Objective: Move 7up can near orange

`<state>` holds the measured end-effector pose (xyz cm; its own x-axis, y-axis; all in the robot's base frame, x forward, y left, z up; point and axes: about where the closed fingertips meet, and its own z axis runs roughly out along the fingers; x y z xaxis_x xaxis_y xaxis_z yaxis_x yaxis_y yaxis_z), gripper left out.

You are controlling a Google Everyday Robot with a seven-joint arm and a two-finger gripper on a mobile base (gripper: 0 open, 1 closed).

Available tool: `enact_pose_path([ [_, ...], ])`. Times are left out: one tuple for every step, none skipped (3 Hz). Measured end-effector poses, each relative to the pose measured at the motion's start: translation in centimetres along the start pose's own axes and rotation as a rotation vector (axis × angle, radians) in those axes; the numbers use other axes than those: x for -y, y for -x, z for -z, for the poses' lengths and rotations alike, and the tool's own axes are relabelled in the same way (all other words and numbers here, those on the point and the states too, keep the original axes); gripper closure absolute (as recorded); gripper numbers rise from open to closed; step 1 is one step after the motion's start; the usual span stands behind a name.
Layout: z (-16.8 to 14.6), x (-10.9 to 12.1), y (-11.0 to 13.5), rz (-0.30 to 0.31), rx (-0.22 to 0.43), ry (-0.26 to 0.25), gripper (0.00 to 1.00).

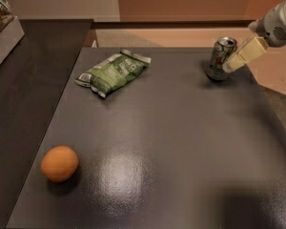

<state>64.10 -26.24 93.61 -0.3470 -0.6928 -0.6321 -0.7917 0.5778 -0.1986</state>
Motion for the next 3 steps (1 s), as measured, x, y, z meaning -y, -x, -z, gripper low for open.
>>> enact_pose_path([
  [-1.8, 0.8, -0.3, -0.006, 0.03, 0.003, 0.0],
  [-3.3, 1.3, -0.3, -0.014, 0.055, 0.011, 0.0],
  [-4.1, 2.0, -0.5, -0.036, 0.072, 0.011, 0.0],
])
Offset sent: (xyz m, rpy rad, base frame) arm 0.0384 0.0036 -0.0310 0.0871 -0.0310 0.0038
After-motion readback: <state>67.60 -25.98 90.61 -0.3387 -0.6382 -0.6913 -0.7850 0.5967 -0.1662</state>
